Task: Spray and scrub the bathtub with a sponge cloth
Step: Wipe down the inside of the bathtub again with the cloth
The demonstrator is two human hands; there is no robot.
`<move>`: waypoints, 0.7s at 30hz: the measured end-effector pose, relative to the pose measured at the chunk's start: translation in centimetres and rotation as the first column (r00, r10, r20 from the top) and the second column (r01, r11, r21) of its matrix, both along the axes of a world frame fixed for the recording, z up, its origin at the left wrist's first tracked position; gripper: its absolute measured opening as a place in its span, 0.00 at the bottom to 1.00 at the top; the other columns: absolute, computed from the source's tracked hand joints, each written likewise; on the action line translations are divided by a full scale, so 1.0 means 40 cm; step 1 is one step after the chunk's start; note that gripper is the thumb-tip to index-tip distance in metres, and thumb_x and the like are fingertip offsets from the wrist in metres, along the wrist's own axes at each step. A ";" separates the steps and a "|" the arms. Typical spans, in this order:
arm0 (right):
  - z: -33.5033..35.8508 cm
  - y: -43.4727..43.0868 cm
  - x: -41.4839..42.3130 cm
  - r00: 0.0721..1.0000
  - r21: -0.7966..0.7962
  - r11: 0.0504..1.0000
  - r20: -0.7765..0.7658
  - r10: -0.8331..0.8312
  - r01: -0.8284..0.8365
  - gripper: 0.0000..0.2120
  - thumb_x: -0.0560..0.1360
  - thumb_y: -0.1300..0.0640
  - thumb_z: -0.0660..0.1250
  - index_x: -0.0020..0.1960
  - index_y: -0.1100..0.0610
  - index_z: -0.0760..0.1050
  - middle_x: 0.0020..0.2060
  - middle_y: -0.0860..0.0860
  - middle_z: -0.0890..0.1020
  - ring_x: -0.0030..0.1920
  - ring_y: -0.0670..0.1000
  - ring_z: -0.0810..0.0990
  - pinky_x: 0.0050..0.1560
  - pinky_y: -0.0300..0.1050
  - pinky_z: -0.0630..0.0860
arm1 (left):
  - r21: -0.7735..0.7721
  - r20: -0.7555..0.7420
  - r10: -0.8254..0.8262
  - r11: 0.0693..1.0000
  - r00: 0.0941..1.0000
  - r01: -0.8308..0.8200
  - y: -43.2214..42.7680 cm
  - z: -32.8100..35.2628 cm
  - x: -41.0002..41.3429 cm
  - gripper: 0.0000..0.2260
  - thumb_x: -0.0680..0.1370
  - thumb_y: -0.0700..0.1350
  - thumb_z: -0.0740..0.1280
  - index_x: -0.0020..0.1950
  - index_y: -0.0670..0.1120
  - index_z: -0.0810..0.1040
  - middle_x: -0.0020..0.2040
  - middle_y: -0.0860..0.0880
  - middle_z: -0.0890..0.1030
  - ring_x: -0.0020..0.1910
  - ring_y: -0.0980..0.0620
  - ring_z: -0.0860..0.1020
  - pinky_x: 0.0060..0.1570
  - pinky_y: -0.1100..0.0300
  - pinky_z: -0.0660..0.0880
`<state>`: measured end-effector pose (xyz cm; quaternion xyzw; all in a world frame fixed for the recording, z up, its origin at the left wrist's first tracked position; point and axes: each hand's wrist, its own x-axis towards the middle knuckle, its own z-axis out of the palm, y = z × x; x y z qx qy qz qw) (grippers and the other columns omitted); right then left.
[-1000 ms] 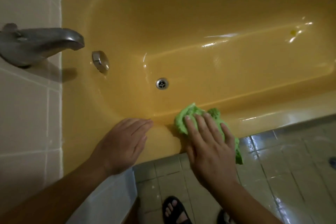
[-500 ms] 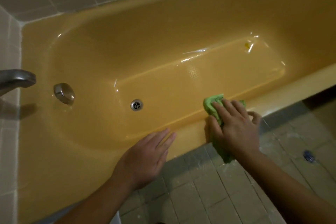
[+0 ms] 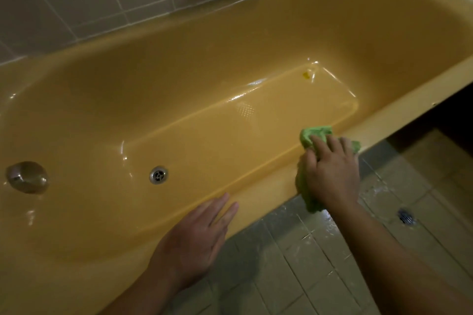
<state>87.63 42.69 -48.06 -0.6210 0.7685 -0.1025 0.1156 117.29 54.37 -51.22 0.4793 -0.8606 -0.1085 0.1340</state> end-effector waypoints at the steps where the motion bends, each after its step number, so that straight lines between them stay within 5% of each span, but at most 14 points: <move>1: 0.005 -0.005 0.003 0.998 -0.004 0.998 0.015 -0.061 0.061 0.26 0.80 0.44 0.50 0.75 0.46 0.71 0.76 0.54 0.71 0.78 0.59 0.61 0.76 0.68 0.60 | 0.001 -0.004 -0.005 1.000 1.000 0.005 -0.009 -0.003 -0.013 0.22 0.85 0.49 0.57 0.79 0.49 0.71 0.79 0.48 0.71 0.71 0.48 0.76 0.67 0.55 0.74; 4: -0.004 0.056 0.052 0.988 -0.040 0.987 0.010 0.153 -0.153 0.24 0.80 0.43 0.52 0.73 0.45 0.72 0.75 0.53 0.73 0.78 0.59 0.63 0.76 0.68 0.62 | -0.001 0.002 -0.022 1.000 1.000 0.022 -0.041 0.001 -0.062 0.22 0.86 0.50 0.56 0.80 0.49 0.70 0.79 0.48 0.70 0.71 0.48 0.75 0.66 0.54 0.77; 6: -0.014 0.095 0.033 0.880 -0.055 0.879 -0.013 0.474 -0.474 0.23 0.81 0.42 0.55 0.74 0.44 0.71 0.73 0.52 0.75 0.76 0.58 0.67 0.76 0.66 0.63 | -0.030 0.039 -0.032 0.999 0.999 0.034 -0.062 0.007 -0.092 0.23 0.86 0.52 0.56 0.79 0.48 0.71 0.78 0.48 0.71 0.70 0.49 0.76 0.66 0.55 0.77; 8: -0.013 0.049 -0.055 0.784 -0.034 0.784 -0.031 0.619 -0.620 0.24 0.82 0.41 0.54 0.75 0.43 0.70 0.73 0.50 0.74 0.76 0.56 0.68 0.76 0.60 0.62 | -0.054 0.054 -0.033 0.998 0.998 0.036 -0.078 0.009 -0.120 0.22 0.85 0.51 0.56 0.78 0.48 0.73 0.77 0.47 0.73 0.70 0.49 0.76 0.68 0.56 0.74; 10: -0.017 -0.031 -0.148 0.877 -0.035 0.876 -0.048 0.479 -0.481 0.25 0.82 0.40 0.50 0.76 0.43 0.69 0.74 0.49 0.74 0.77 0.55 0.66 0.77 0.57 0.61 | -0.074 0.042 -0.033 0.997 0.999 0.036 -0.093 0.009 -0.146 0.22 0.85 0.51 0.56 0.77 0.47 0.75 0.77 0.46 0.74 0.70 0.48 0.75 0.69 0.58 0.70; 12: -0.015 -0.101 -0.206 0.986 -0.056 0.985 0.010 0.166 -0.166 0.24 0.82 0.41 0.51 0.76 0.44 0.69 0.75 0.49 0.72 0.78 0.54 0.63 0.78 0.61 0.61 | -0.094 0.046 -0.038 0.995 0.998 0.043 -0.108 0.008 -0.172 0.22 0.85 0.50 0.56 0.76 0.46 0.76 0.76 0.45 0.74 0.70 0.48 0.73 0.69 0.59 0.67; 15: -0.014 -0.118 -0.168 0.997 -0.030 0.997 0.006 -0.071 0.071 0.23 0.83 0.42 0.53 0.76 0.44 0.68 0.77 0.51 0.70 0.79 0.57 0.60 0.77 0.65 0.60 | -0.081 0.045 -0.048 0.995 0.998 0.052 -0.134 0.007 -0.215 0.22 0.85 0.51 0.56 0.77 0.47 0.75 0.77 0.46 0.74 0.70 0.48 0.73 0.68 0.58 0.69; 17: -0.014 -0.068 -0.115 0.993 -0.014 0.993 -0.030 0.115 -0.115 0.26 0.82 0.37 0.49 0.76 0.43 0.68 0.77 0.51 0.69 0.79 0.57 0.60 0.78 0.64 0.59 | -0.063 0.051 -0.043 0.997 0.998 0.046 -0.152 0.008 -0.242 0.23 0.85 0.52 0.56 0.77 0.47 0.74 0.77 0.46 0.73 0.69 0.47 0.76 0.66 0.55 0.75; 21: -0.030 -0.002 -0.149 0.837 -0.059 0.835 -0.058 0.544 -0.547 0.24 0.83 0.39 0.52 0.76 0.44 0.70 0.73 0.52 0.73 0.77 0.58 0.65 0.76 0.64 0.63 | -0.078 0.066 -0.054 0.995 0.996 0.059 -0.178 0.014 -0.285 0.23 0.84 0.52 0.56 0.76 0.46 0.75 0.76 0.45 0.74 0.68 0.46 0.76 0.63 0.52 0.79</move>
